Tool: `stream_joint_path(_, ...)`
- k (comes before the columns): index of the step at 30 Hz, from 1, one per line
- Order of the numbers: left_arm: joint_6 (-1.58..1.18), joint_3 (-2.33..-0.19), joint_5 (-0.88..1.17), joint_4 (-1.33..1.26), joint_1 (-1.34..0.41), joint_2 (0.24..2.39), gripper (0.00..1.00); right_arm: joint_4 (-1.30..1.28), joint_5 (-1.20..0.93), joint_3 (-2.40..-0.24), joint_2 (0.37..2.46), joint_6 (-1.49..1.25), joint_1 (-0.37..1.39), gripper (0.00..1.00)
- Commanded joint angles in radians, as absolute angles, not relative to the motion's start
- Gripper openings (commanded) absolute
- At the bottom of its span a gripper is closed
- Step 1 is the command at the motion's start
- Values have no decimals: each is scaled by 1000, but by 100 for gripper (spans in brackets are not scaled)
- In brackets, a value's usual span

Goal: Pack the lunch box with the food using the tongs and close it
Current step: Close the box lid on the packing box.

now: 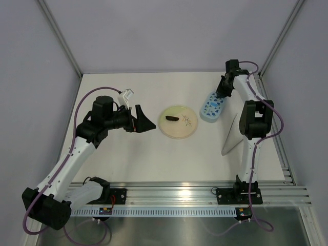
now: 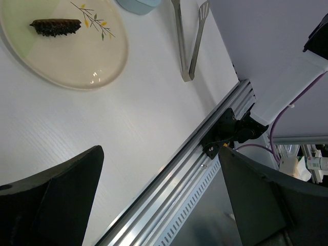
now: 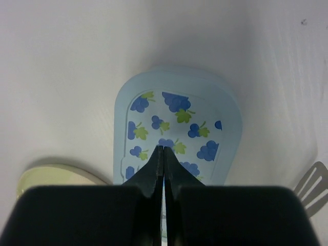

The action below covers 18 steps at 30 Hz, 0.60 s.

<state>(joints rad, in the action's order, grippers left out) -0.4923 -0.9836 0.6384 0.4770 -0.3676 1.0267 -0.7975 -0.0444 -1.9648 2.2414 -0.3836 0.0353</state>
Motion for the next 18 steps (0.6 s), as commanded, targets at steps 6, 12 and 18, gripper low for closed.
stream_joint_path(6,-489,-974,629,442,-364,1019,99,-887,-50,-2200,2298,-377,44,0)
stream_joint_path(12,-489,-979,629,440,-364,1022,99,-885,-74,-2155,2401,-379,55,0)
stream_joint_path(18,-492,-977,637,437,-364,1026,99,-874,-69,-2077,2378,-376,58,0)
